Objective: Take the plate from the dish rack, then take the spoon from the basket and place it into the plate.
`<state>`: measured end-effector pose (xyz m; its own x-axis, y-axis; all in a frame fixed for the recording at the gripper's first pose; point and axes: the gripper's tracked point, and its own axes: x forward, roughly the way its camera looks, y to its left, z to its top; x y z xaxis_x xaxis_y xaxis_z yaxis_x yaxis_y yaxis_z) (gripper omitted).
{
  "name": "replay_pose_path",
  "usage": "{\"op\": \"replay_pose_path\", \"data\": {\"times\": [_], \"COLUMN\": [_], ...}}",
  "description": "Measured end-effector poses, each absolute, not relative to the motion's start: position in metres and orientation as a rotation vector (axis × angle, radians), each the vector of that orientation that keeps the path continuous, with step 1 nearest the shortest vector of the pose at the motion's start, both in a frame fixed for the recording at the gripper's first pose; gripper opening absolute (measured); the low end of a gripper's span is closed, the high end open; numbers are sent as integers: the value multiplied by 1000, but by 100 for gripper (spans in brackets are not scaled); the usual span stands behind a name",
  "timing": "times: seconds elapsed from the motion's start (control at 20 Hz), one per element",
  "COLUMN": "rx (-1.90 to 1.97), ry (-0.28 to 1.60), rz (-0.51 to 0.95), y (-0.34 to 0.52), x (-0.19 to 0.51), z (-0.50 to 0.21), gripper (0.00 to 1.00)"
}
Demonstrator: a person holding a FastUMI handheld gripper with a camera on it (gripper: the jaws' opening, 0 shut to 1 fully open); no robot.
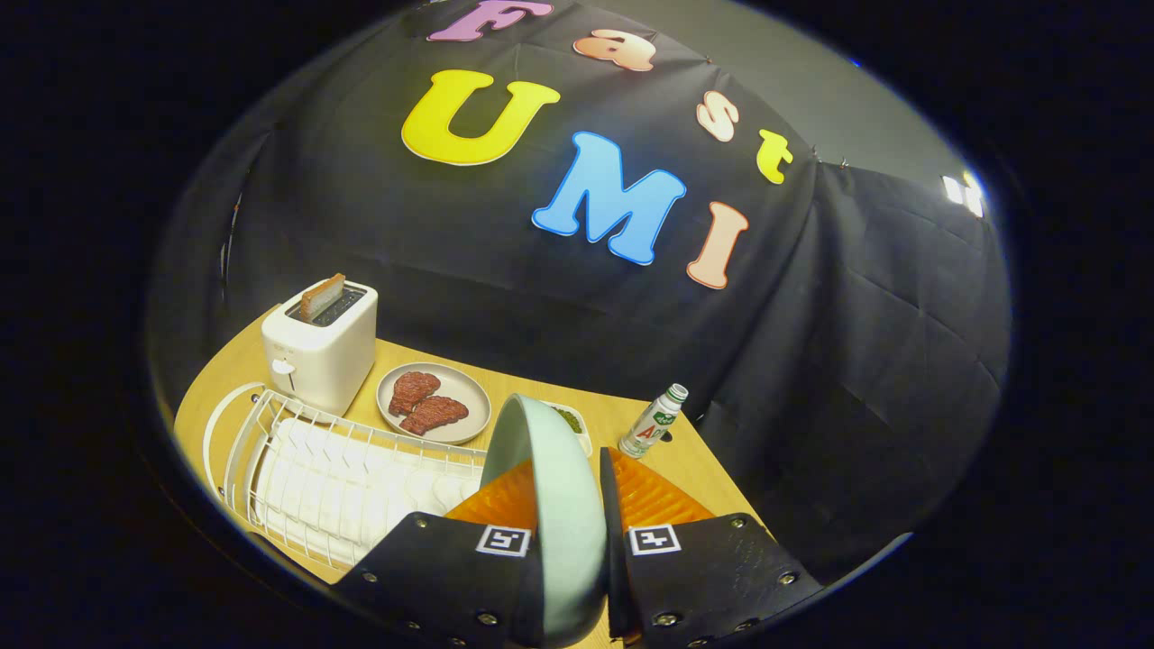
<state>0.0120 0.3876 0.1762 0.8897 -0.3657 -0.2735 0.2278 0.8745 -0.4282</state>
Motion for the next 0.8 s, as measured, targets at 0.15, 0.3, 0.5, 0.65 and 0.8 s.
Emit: {"op": "replay_pose_path", "data": {"times": [0.15,0.3,0.5,0.65,0.8], "rx": [-369,-325,-298,-258,-198], "ry": [358,365,397,444,498], "rz": [-303,-276,-204,-155,-123], "y": [375,362,350,342,337], "x": [-28,-64,-102,-122,-134], "z": [171,160,127,92,60], "gripper": [26,26,25,26,26]}}
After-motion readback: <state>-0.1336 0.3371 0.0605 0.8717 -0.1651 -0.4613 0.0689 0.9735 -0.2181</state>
